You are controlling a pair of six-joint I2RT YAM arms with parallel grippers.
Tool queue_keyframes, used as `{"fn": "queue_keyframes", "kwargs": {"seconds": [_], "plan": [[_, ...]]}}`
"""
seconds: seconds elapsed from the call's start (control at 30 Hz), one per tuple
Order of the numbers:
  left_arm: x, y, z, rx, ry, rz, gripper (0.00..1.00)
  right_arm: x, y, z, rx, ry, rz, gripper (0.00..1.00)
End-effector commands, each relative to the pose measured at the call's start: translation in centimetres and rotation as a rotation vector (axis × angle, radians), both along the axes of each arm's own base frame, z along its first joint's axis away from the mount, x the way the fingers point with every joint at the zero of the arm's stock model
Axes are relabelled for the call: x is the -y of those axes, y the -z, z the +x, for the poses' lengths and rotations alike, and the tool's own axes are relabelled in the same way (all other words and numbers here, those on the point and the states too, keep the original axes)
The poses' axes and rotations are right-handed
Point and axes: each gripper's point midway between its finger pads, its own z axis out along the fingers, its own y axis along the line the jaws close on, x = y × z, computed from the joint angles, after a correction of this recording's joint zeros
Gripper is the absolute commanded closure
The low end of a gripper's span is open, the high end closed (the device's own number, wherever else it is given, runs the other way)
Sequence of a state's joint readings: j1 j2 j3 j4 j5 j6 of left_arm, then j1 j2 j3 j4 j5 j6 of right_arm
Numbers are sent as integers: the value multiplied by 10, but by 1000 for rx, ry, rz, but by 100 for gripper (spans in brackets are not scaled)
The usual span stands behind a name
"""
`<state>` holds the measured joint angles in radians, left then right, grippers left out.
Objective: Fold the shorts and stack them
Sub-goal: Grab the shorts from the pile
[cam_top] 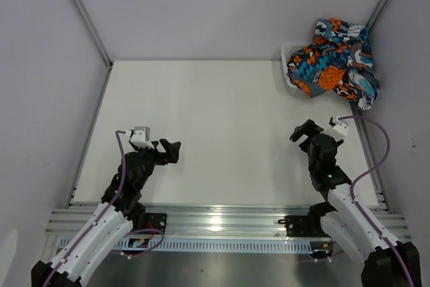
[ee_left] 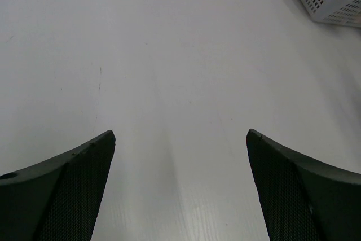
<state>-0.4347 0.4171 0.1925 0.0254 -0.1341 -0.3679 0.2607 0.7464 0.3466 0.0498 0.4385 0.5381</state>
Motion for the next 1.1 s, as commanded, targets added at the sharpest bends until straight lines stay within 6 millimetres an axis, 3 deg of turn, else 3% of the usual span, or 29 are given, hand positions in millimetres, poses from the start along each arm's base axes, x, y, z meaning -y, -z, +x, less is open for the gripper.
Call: {"fn": "queue_keyframes", "kwargs": {"seconds": [0.0,0.2,0.23,0.3,0.33,0.37,0.43,0.47,0.53,0.57,0.6,0.67,0.83,1.07], "plan": [[-7,-9,2,8,-56,-38,1,3,-16,4,60,19,-6,1],[-17,3,1,-50,-139,-70,1,-1,-42,14,62,-9,-10,1],[-21,4,2,-59,-159,-64,1,-1,-61,23,72,-9,-3,1],[-22,5,3,-67,-167,-57,1,3,-62,28,6,-1,-6,2],[-23,6,4,-68,-175,-57,1,6,-54,37,-48,-9,5,2],[-23,7,4,-73,-178,-55,1,7,-77,48,-19,-15,23,3],[-21,7,5,-72,-172,-54,1,2,-80,61,-46,-78,63,3],[-21,8,6,-75,-170,-53,1,11,-87,77,-58,-66,79,3],[-21,8,6,-75,-170,-52,1,5,-86,90,-94,-110,132,4],[-21,7,7,-73,-170,-51,1,15,-75,101,-132,-88,146,4],[-20,8,7,-75,-168,-51,1,16,-85,110,-111,-85,159,4],[-19,8,6,-72,-161,-50,1,23,-81,126,-115,-62,160,7],[-17,7,7,-65,-147,-53,1,39,-57,153,-134,-3,199,18],[-16,9,7,-75,-145,-47,1,59,-41,180,-154,104,179,18]]}}
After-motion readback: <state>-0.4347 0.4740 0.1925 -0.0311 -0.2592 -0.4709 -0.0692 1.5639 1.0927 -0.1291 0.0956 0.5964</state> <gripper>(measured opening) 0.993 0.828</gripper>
